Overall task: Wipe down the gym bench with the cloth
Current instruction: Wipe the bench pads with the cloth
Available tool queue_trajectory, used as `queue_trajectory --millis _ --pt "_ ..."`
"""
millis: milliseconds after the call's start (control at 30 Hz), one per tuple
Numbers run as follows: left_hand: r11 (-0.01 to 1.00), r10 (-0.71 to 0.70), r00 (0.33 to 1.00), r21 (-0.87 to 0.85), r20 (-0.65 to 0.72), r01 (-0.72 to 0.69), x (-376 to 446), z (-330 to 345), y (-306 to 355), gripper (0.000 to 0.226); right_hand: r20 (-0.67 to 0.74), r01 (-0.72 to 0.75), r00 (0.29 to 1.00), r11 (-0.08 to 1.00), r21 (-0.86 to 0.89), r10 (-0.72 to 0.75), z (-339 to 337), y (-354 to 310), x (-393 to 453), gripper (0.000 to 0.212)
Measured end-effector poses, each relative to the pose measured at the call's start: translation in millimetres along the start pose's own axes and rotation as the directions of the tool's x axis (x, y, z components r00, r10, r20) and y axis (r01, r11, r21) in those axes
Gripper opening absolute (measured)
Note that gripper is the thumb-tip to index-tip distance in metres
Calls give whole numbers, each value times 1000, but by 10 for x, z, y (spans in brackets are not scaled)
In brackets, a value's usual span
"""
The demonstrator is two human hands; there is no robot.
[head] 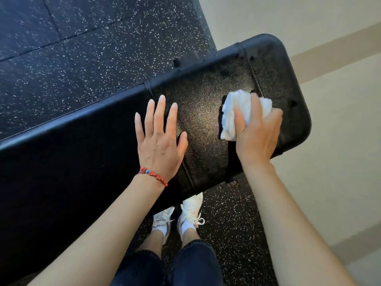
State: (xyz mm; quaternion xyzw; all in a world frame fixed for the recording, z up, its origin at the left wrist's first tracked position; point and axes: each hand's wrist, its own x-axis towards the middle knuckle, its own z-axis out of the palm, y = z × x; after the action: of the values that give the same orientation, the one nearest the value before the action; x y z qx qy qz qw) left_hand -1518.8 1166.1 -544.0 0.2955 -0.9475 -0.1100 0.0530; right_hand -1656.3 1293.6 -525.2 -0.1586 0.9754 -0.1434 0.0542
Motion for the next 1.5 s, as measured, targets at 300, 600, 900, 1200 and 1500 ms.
queue_trajectory --millis 300,600,900,1200,1500 --pt "997 71 997 -23 12 -71 211 45 122 57 59 25 998 1000 1 -25 -82 237 -59 62" --pt "998 59 998 -13 -1 -59 196 84 146 56 74 204 977 979 -22 -202 32 -199 800 55" --pt "998 -63 996 -13 -66 62 271 44 483 53 92 367 926 930 22 -367 -67 147 505 54" --pt "995 -93 995 34 -36 94 372 314 949 56 85 409 909 912 21 -409 -123 255 1026 54" --pt "993 -95 994 60 -54 98 360 329 947 56 88 399 911 915 64 -403 -110 448 1081 57"
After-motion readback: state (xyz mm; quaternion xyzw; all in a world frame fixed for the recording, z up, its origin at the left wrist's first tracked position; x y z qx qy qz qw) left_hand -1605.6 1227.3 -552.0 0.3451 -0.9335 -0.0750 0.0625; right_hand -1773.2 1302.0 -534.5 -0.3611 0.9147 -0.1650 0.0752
